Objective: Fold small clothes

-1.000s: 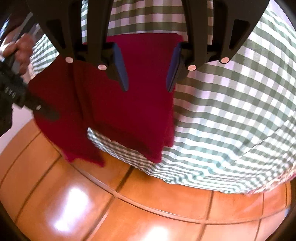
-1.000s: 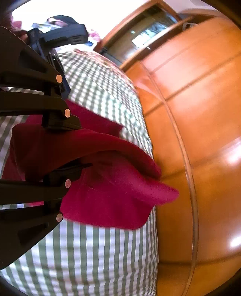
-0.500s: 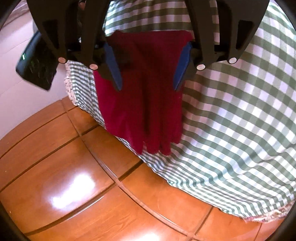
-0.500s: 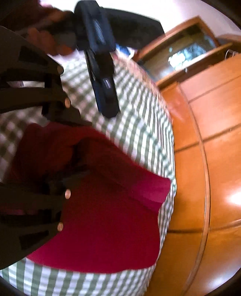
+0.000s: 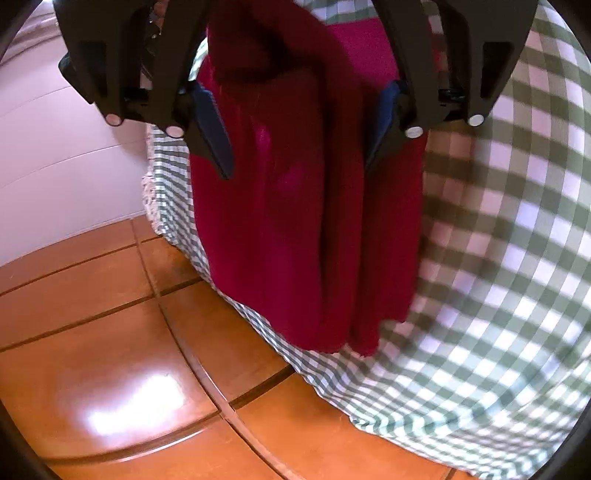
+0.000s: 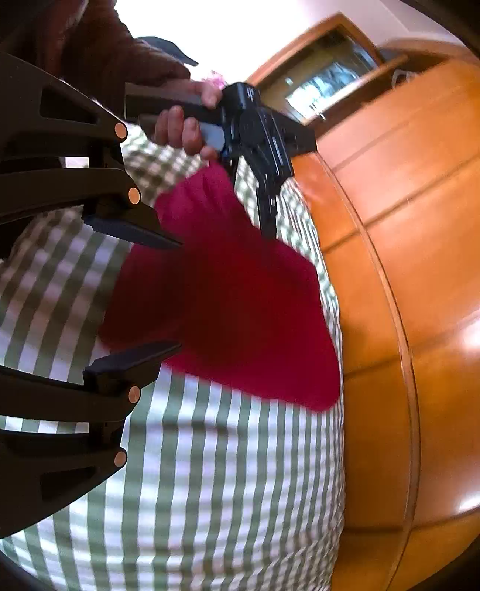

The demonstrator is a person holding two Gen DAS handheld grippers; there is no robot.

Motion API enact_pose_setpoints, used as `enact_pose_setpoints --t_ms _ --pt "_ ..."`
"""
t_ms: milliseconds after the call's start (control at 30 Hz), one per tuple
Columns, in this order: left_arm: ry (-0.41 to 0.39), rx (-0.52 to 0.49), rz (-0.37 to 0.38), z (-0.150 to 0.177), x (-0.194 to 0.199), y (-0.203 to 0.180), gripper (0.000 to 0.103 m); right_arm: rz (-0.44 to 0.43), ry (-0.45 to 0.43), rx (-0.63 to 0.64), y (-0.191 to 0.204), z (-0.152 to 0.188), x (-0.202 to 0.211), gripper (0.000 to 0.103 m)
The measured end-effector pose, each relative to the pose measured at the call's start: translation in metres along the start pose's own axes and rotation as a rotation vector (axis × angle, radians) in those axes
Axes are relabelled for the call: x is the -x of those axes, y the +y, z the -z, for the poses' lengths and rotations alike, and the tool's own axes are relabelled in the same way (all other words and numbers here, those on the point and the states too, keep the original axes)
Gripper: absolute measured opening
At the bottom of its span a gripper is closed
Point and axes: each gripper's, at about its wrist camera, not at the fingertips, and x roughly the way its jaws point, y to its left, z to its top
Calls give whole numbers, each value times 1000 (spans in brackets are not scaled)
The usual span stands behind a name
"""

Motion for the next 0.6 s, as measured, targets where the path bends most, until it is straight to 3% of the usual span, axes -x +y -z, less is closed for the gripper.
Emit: enact_pose_setpoints --t_ms 33,67,200,333,467,567,600 --pt "3 -14 -20 -1 -3 -5 37 10 -3 -9 -4 -1 0 50" --pt "5 -36 -45 -4 -5 -9 29 19 -8 -13 -6 -1 -1 50" --pt "-73 -123 -103 2 10 -27 21 24 -6 32 4 -9 -15 50" --pt "-159 -181 -166 20 41 -26 20 9 8 113 31 -2 -30 50" --pt "-119 -160 -292 32 20 2 22 28 61 141 40 16 -54 50" --pt "-151 -130 -321 33 13 8 33 91 59 204 50 29 -69 50" --pt "-164 -136 -358 33 15 3 43 115 56 230 54 31 -69 52"
